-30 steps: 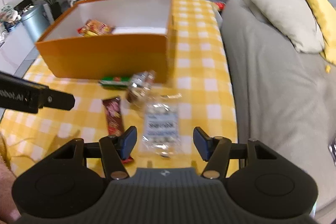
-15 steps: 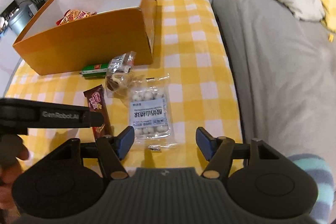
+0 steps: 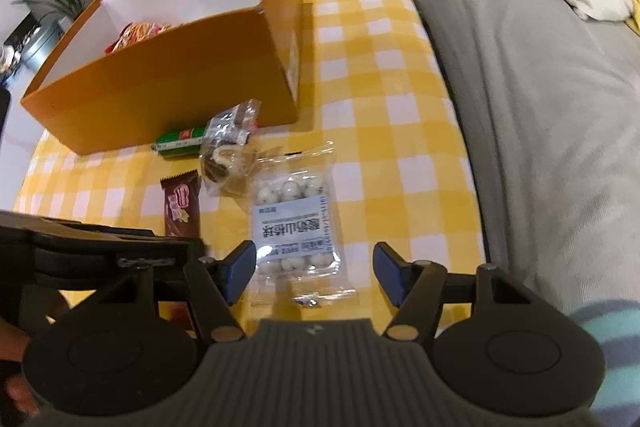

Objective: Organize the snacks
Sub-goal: 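Grasp the brown chocolate bar with the left gripper while the right grasps the white candy-ball bag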

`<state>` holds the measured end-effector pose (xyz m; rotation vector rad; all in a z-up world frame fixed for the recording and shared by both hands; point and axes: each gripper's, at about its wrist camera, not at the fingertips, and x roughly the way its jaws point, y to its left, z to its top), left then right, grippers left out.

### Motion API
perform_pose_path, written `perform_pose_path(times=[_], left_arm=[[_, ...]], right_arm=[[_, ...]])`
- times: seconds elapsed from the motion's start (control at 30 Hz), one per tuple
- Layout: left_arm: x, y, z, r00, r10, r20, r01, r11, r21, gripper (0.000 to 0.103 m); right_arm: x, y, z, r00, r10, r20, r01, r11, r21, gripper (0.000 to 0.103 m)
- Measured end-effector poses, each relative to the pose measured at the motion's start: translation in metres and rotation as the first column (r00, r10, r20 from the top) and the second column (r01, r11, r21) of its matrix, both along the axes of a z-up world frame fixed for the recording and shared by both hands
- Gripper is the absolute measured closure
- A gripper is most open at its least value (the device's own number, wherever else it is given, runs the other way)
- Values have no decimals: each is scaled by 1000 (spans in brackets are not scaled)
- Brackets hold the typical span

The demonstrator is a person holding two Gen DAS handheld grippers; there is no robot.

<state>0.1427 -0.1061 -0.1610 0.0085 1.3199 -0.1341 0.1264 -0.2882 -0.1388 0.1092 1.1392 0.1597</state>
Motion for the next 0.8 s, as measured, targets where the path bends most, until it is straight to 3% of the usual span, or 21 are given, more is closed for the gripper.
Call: perform_pose_path(times=[0.1, 0.27, 0.53, 0.8], left_arm=[[-4, 13, 2, 1000, -15, -1, 15, 1000, -21, 61], [-9, 22, 5, 998, -54, 42, 57, 996, -63, 60], [-9, 3, 0, 982, -145, 124, 148, 989, -10, 60], [-9, -1, -4, 978, -153, 139, 152, 988, 13, 77]], right_arm=[[3, 7, -3, 1000, 27, 3, -27, 1000, -12, 40], [10, 16, -9, 999, 49, 25, -48, 998, -45, 36], [23, 23, -26, 998, 65, 5, -64, 996, -54, 36], [23, 34, -32, 994, 110, -9, -111, 989, -103, 44]])
